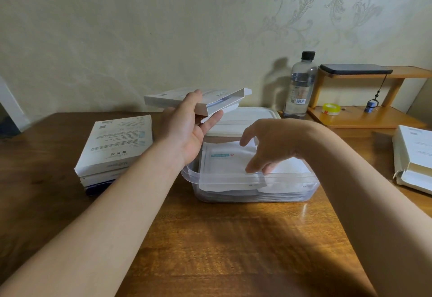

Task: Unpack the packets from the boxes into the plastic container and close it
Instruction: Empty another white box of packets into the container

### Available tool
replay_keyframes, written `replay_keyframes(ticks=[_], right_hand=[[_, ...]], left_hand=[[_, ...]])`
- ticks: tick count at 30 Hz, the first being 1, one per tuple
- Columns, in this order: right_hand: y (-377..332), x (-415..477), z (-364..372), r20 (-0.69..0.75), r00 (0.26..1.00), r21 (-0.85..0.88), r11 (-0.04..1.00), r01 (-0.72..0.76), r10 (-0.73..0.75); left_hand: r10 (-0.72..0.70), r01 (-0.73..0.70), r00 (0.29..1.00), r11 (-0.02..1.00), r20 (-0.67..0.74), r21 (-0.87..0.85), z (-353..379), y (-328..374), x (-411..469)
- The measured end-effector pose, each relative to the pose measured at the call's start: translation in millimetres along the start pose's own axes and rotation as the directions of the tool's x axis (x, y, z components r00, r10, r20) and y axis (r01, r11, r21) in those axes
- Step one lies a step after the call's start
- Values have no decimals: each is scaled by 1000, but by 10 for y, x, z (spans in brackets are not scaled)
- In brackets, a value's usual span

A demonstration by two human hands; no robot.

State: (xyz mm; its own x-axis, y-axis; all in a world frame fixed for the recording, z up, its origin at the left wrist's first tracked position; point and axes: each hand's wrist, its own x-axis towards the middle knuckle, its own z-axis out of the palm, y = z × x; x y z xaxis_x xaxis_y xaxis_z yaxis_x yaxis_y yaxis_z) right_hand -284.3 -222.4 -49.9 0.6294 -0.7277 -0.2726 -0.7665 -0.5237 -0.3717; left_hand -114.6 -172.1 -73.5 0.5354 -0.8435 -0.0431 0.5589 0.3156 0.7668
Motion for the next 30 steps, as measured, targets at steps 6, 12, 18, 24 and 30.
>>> replay_keyframes(ticks=[6, 12, 18, 24, 30], right_hand=[[-68, 58, 102, -26, 999, -159, 986, 40, -44], [-143, 56, 148, -54, 997, -317, 948, 40, -61], [-160, 85, 184, 66, 981, -307, 931, 195, -184], [-128, 154, 221, 183, 975, -350, 919, 183, -125], [-83, 229, 273, 206, 973, -360, 917, 171, -101]], left_hand=[[2, -2, 1000, 1000, 8, 6, -9, 4, 12], [0, 0, 1000, 1000, 14, 17, -18, -5, 17], [-9, 8, 1000, 999, 21, 32, -17, 2, 6], [-10, 10, 1000, 1000, 22, 27, -10, -2, 5], [-6, 5, 1000, 999, 28, 40, -1, -4, 1]])
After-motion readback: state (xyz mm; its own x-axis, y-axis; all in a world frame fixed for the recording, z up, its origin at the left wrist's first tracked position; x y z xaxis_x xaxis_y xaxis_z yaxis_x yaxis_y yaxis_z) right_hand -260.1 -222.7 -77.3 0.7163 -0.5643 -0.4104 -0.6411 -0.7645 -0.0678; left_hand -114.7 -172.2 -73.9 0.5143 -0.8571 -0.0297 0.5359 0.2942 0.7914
